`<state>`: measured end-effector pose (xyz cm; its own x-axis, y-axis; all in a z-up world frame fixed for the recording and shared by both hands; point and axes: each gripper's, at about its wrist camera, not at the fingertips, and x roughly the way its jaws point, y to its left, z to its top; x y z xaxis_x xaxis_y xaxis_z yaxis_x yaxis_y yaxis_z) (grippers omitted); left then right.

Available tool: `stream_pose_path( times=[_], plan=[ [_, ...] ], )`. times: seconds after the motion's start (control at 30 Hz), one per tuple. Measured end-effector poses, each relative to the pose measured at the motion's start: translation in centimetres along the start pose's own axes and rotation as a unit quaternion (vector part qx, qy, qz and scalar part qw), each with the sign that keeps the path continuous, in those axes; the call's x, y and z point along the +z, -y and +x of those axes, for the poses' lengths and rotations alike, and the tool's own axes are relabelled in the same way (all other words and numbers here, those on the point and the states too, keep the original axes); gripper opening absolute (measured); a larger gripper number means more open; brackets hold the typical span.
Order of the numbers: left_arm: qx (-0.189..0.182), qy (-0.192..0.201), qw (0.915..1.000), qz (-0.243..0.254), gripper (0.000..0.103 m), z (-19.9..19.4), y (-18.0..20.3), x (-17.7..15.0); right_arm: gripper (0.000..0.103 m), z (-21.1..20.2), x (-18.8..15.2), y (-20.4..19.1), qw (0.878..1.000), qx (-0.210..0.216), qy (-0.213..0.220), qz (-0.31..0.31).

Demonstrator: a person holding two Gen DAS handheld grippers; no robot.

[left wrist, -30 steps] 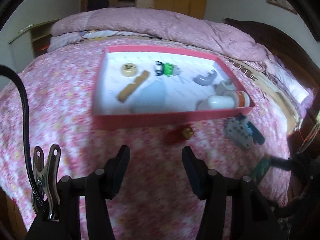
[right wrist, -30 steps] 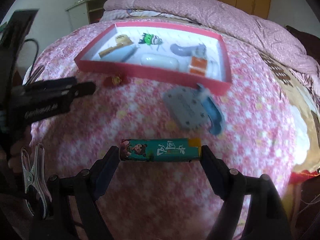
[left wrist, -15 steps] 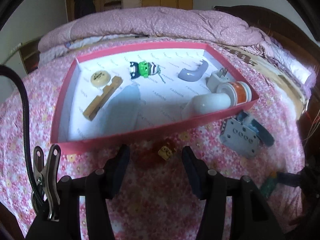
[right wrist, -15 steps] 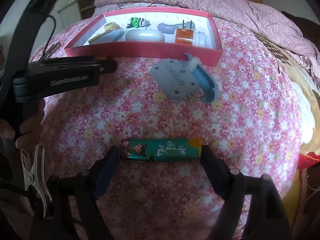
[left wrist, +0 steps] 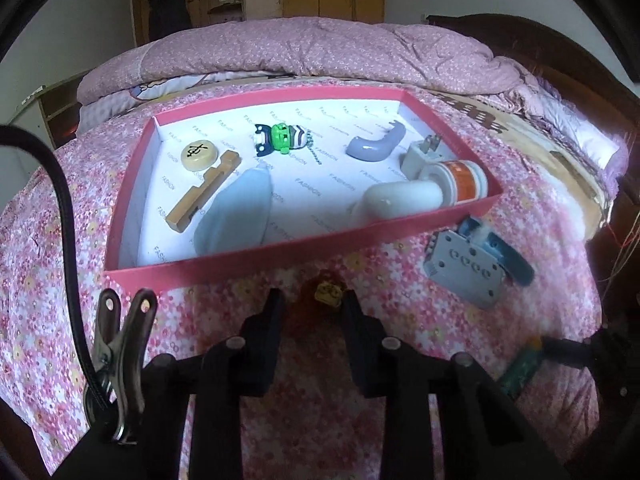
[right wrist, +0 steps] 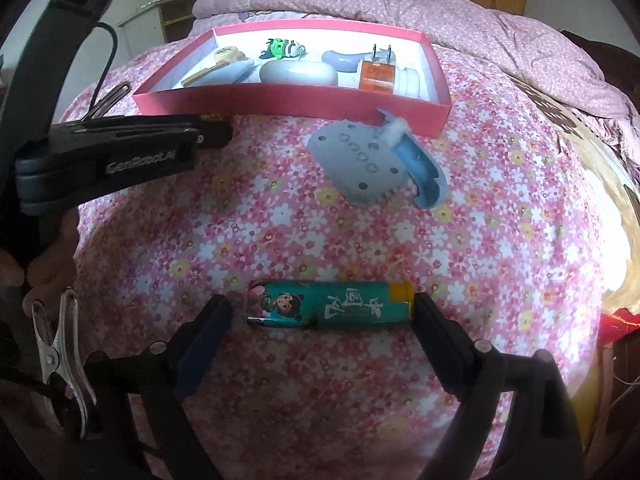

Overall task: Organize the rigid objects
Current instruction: 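Grasp the teal lighter with the right gripper while left grasps the red figurine keychain, then carry the lighter and red figurine into the pink box, opening both grippers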

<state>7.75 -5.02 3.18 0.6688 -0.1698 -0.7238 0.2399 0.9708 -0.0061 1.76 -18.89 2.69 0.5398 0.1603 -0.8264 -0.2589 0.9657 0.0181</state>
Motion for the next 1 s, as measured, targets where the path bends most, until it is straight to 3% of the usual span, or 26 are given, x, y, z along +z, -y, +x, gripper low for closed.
stream_pose_path(
  times=[0.1, 0.57, 1.0],
  plan=[
    [-0.01, 0.005, 0.9999, -0.005, 0.03, -0.9, -0.1, -0.1, 0.083, -0.5, -0.1, 0.7, 1.0, 0.001, 0.007, 0.015],
    [-0.009, 0.028, 0.9989, -0.038, 0.03, -3.8, -2.3, -0.1, 0.082, -2.0, 0.5, 1.4, 0.999, 0.03, 0.03, 0.029],
    [0.017, 0.052, 0.9977, -0.04, 0.03, -3.5, -4.2, 3.8, 0.082, -2.7, 3.5, 2.3, 0.997, 0.042, 0.049, 0.033]
  ],
)
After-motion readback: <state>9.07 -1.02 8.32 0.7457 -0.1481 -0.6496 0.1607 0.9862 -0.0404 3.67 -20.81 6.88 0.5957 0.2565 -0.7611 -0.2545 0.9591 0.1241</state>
